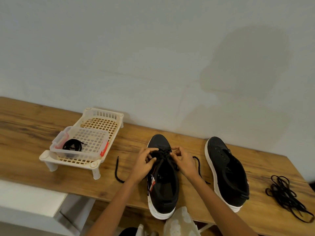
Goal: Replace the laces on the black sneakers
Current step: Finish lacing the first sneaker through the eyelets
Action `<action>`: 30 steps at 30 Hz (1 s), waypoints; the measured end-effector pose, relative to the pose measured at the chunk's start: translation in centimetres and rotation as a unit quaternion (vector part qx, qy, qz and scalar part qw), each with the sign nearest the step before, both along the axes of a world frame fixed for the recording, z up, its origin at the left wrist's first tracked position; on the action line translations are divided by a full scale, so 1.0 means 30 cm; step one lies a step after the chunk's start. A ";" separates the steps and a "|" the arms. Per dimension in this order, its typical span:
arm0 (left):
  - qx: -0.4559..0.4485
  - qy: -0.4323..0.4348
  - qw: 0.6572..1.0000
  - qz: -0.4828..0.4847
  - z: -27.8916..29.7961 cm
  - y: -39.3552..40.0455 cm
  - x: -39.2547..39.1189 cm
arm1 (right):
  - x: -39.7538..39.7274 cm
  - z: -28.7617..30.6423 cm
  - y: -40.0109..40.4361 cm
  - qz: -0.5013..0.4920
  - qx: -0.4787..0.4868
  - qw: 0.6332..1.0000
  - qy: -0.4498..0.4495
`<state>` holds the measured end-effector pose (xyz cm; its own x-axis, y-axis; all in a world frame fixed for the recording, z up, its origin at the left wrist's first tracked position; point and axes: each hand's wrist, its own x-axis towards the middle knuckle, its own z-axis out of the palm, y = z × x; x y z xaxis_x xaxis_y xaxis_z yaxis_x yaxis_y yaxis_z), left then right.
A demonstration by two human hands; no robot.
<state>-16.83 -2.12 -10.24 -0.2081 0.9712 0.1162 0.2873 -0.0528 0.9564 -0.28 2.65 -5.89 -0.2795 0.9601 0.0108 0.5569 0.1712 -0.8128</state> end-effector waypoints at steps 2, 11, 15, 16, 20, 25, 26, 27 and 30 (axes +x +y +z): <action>0.008 0.012 1.000 0.015 0.005 0.008 0.005 | 0.002 -0.006 0.001 -0.007 0.011 1.000 -0.004; -0.025 -0.087 0.995 0.049 0.003 -0.014 0.000 | 0.012 -0.040 0.014 0.028 0.052 0.998 -0.005; -0.009 -0.113 0.991 0.069 0.008 -0.019 0.015 | 0.014 -0.041 0.003 0.038 0.072 0.997 -0.005; -0.001 -0.124 0.990 0.063 0.013 -0.023 0.015 | 0.010 -0.040 0.001 0.038 0.076 0.996 -0.008; -0.006 -0.044 0.999 0.019 0.009 -0.013 0.000 | -0.010 -0.029 0.004 0.026 0.093 0.995 -0.027; -0.016 -0.088 0.995 0.050 0.032 -0.014 0.008 | -0.003 -0.012 0.002 0.038 0.096 0.992 -0.066; -0.024 -0.082 0.995 0.048 0.025 -0.015 0.006 | -0.001 -0.012 0.002 0.046 0.097 0.992 -0.068; -0.026 -0.070 0.996 0.046 0.022 -0.016 0.003 | 0.000 -0.014 0.002 0.054 0.100 0.991 -0.069; -0.017 -0.063 0.997 0.048 0.020 -0.021 0.003 | -0.008 -0.014 0.004 0.057 0.105 0.990 -0.074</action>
